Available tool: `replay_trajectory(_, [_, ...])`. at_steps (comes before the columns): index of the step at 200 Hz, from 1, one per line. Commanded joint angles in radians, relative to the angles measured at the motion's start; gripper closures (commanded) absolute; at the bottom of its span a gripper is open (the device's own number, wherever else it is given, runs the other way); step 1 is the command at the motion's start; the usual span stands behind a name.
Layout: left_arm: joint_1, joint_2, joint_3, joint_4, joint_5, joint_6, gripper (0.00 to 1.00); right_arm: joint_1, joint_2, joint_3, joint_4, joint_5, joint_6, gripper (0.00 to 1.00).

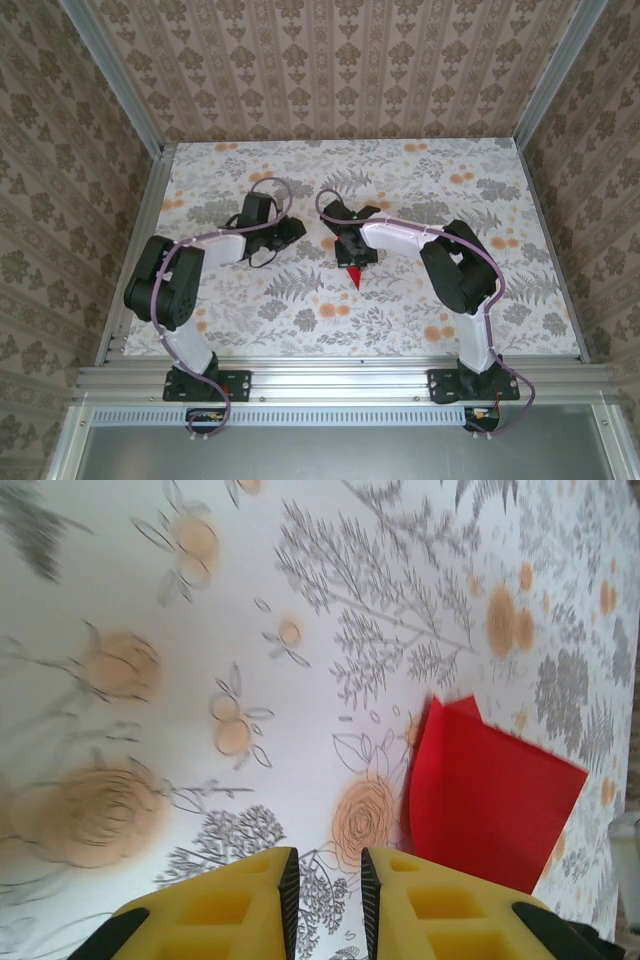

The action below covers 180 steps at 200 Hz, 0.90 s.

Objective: Fold a paper plane with a square sheet of paper (pick it up from the middle)
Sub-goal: Move a paper plane to the center of the table.

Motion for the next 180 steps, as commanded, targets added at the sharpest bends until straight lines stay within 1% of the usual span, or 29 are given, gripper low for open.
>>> replay_trajectory(1, [0.021, -0.030, -0.033, -0.033, -0.011, 0.013, 0.74, 0.005, 0.003, 0.036, -0.062, 0.040, -0.025, 0.89])
replay_trajectory(28, [0.029, -0.045, -0.044, -0.041, -0.016, 0.022, 0.74, 0.005, 0.030, 0.052, -0.064, 0.024, -0.026, 0.84])
replay_trajectory(46, [0.029, -0.045, -0.047, -0.044, -0.016, 0.025, 0.74, 0.004, 0.044, 0.057, -0.066, 0.025, -0.029, 0.79])
replay_trajectory(86, [0.028, -0.039, -0.051, -0.041, -0.016, 0.026, 0.74, 0.009, 0.076, 0.049, -0.075, 0.039, -0.021, 0.72])
replay_trajectory(115, [0.029, -0.037, -0.055, -0.041, -0.019, 0.028, 0.75, 0.017, 0.102, 0.042, -0.082, 0.065, -0.014, 0.71])
replay_trajectory(155, [0.030, -0.039, -0.057, -0.047, -0.023, 0.031, 0.75, 0.021, 0.138, -0.025, -0.040, 0.036, 0.014, 0.71])
replay_trajectory(169, [0.029, -0.039, -0.057, -0.048, -0.023, 0.031, 0.75, 0.022, 0.147, -0.058, -0.020, 0.023, 0.026, 0.72])
replay_trajectory(180, [0.029, -0.040, -0.058, -0.051, -0.023, 0.031, 0.75, 0.022, 0.149, -0.086, -0.002, 0.016, 0.033, 0.75])
